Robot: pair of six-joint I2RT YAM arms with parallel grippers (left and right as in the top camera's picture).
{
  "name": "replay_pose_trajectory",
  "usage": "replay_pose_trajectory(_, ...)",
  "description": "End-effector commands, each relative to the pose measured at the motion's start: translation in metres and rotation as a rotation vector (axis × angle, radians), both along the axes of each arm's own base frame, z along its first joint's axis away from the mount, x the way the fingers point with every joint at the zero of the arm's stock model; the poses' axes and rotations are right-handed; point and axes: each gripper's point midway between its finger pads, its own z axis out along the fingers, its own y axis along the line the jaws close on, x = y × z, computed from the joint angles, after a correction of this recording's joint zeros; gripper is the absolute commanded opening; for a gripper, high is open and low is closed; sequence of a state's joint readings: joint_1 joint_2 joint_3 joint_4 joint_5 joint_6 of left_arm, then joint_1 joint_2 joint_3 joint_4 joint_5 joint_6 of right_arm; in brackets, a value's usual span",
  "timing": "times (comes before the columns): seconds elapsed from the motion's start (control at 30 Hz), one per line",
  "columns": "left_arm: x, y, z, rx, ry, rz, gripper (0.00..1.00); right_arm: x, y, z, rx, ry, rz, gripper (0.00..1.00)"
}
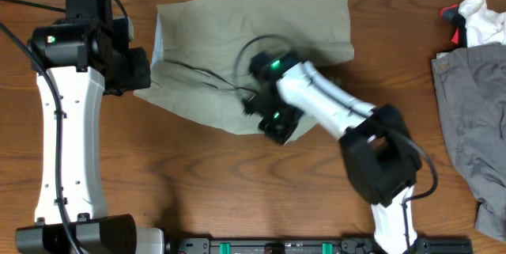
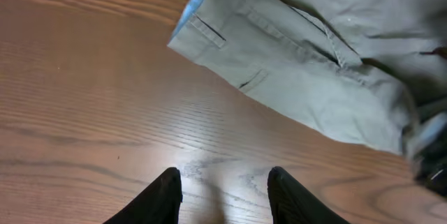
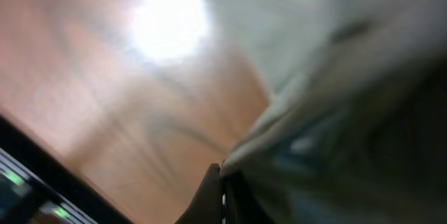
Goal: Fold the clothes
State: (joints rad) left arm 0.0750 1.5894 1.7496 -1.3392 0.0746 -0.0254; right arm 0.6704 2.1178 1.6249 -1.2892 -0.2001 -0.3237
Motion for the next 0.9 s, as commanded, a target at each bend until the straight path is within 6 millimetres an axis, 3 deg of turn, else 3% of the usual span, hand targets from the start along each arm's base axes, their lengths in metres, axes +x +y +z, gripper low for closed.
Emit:
replay_pose_trajectory(0.0, -0.002, 0.001, 0.007, 0.005, -0.016, 0.005, 0.43, -0.019, 0.003, 0.003, -0.053, -0.059, 0.215, 0.04)
replay_pose_trajectory(0.17, 0.0, 0.001, 0.006, 0.005, -0.018, 0.005, 0.49, -0.029, -0.005, -0.005, -0.166, -0.103, 0.27, 0.07)
replay_pose_trajectory(0.23, 0.002, 0.001, 0.007, 0.005, -0.024, 0.005, 0.49, -0.026, -0.008, -0.005, -0.189, -0.118, 0.243, 0.13)
replay_pose_trajectory(0.5, 0.016, -0.002, 0.0, -0.016, -0.044, -0.005, 0.57, 0.013, -0.041, 0.007, -0.288, -0.246, 0.039, 0.18)
replay_pose_trajectory(0.67, 0.037, -0.008, -0.023, -0.049, -0.016, -0.03, 0.6, 0.037, -0.047, 0.021, -0.157, -0.25, -0.132, 0.22)
replay_pose_trajectory(0.87, 0.078, -0.015, -0.071, -0.054, 0.014, -0.098, 0.6, 0.054, -0.04, 0.056, 0.17, -0.165, -0.308, 0.33)
